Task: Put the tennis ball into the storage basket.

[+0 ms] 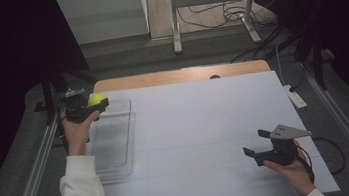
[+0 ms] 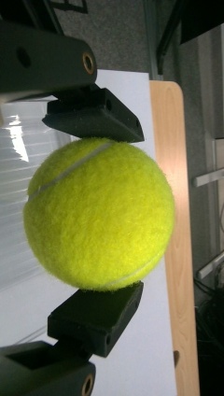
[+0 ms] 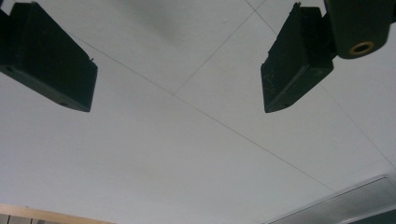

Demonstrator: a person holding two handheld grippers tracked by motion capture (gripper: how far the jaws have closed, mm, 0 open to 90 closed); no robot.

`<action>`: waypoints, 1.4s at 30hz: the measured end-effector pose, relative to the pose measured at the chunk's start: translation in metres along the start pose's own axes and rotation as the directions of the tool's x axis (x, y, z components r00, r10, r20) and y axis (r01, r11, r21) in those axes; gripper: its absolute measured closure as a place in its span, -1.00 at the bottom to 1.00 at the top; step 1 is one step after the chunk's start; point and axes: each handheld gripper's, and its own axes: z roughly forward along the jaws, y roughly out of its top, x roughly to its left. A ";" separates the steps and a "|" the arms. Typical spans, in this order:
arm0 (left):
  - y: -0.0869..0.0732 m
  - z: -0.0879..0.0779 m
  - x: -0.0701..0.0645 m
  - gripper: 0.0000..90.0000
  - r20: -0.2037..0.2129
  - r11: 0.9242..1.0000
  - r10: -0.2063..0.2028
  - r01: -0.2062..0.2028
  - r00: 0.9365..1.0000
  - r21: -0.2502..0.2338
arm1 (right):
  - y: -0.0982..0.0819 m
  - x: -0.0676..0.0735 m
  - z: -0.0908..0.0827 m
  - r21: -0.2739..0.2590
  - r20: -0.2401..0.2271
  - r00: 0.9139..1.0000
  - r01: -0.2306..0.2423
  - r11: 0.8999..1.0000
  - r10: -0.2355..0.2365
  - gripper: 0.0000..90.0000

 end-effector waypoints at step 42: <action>-0.013 0.027 0.006 -0.41 -0.034 0.987 0.028 -0.023 0.999 0.158 | 0.000 0.000 -0.001 -0.008 0.002 1.000 0.000 1.000 0.000 -0.75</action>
